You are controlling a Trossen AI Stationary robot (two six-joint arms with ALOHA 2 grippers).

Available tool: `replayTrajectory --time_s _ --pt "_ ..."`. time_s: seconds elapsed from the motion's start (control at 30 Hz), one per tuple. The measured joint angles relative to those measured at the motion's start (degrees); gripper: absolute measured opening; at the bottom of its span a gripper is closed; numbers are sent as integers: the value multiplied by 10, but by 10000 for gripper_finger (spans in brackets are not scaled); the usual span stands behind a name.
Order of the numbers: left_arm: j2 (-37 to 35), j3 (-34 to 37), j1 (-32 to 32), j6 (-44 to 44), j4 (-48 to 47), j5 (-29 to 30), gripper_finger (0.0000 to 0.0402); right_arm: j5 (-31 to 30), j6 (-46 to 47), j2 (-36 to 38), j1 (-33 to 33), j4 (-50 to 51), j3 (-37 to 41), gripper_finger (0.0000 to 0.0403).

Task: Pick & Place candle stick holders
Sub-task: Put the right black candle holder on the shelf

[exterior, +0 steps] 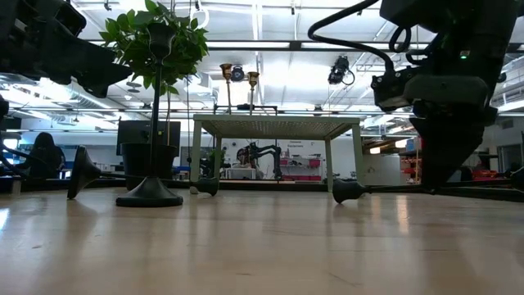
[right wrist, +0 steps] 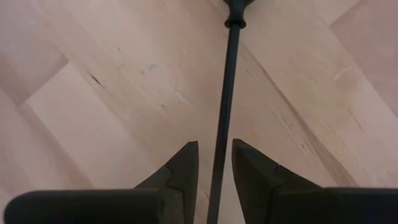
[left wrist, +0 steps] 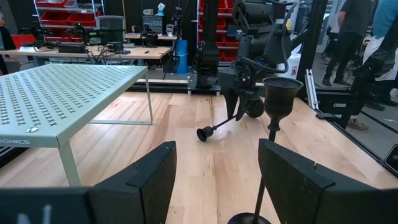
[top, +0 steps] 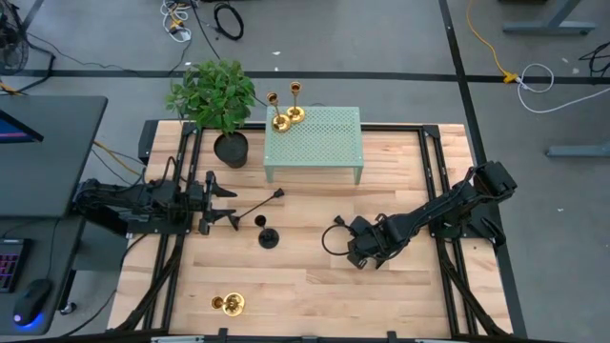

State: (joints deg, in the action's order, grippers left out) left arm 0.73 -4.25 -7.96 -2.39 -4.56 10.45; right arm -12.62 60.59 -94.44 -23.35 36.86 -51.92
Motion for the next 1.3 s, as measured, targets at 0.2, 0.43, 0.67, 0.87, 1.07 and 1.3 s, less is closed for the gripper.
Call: replayTrajectory --time_s 0.2,0.43,0.67,0.87,1.07,1.3 --pt "0 0 0 0 0 0 227 -4 0 0 0 0 0 98" --pt "0 0 0 0 0 0 227 -6 2 0 0 -2 1 98" --pt "0 0 0 0 0 0 227 5 10 -1 4 -63 43 98" --pt "0 0 0 0 0 0 227 4 0 -1 7 -58 45 88" --pt "0 0 0 0 0 0 227 -4 0 -1 7 -58 45 29" --pt "0 0 0 0 0 0 227 -14 -5 -1 7 -60 45 12"
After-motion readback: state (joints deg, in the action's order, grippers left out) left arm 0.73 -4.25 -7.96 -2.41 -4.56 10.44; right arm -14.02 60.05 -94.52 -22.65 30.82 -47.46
